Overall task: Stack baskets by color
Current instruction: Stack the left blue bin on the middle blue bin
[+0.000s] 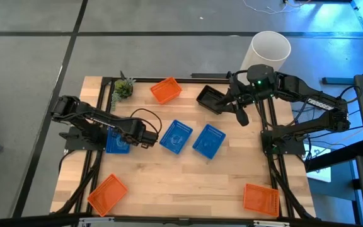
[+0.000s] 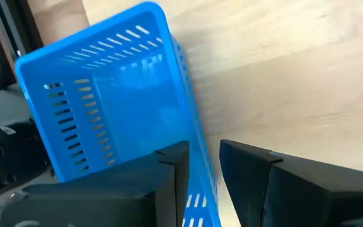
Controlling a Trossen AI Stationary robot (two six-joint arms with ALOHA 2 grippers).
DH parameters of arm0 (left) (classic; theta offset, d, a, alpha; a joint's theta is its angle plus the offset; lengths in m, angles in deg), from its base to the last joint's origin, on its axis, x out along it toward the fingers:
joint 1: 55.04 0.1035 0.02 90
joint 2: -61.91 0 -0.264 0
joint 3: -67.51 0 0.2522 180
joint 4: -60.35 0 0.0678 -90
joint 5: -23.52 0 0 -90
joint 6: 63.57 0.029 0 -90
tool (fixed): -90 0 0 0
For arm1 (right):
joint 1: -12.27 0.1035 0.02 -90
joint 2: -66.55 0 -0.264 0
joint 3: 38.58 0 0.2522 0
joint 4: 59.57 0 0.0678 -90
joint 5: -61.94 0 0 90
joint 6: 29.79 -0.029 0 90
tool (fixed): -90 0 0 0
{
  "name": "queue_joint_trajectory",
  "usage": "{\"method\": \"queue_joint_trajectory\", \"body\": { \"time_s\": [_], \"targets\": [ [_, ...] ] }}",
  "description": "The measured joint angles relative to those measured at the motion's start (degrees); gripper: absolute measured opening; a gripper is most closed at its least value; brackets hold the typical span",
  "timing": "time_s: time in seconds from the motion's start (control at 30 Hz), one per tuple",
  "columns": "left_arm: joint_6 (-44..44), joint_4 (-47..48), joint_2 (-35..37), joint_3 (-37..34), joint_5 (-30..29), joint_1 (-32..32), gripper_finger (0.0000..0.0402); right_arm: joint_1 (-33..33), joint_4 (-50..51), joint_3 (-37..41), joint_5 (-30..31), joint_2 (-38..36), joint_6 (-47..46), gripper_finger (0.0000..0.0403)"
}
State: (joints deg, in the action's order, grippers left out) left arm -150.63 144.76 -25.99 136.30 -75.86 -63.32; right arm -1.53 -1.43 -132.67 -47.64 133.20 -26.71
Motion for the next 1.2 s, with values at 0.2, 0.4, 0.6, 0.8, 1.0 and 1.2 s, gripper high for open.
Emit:
{"method": "queue_joint_trajectory", "body": {
  "time_s": [0.2, 0.4, 0.6, 0.8, 1.0, 1.2],
  "targets": [
    [-2.9, -1.0, 0.0, -0.4, -2.5, 0.0, 0.0081, 0.0, 0.0, 0.0, 0.0, 0.0, 0.0, 0.0115],
    [-6.4, -2.2, 0.0, -3.6, -2.8, 0.0, 0.0081, 0.0, 0.0, 0.0, 0.0, 0.0, 0.0, 0.0115],
    [-5.7, -2.1, 0.0, -3.6, -2.9, 0.0, 0.0081, 0.0, 0.0, 0.0, 0.0, 0.0, 0.0, 0.0115],
    [-5.4, 1.1, 0.3, -1.8, -2.1, 0.0, 0.0081, 0.0, -0.3, 0.0, 0.0, 0.0, 0.0, 0.0115],
    [-3.9, 7.9, 0.3, 1.0, -2.2, -0.4, 0.0081, -0.1, -0.9, 0.0, 0.0, 0.0, 0.0, 0.0115],
    [-3.9, 6.7, 0.2, 1.0, -0.5, -0.4, 0.0081, -0.2, -0.9, 0.0, 0.0, 0.0, 0.0, 0.0115]
  ]
}}
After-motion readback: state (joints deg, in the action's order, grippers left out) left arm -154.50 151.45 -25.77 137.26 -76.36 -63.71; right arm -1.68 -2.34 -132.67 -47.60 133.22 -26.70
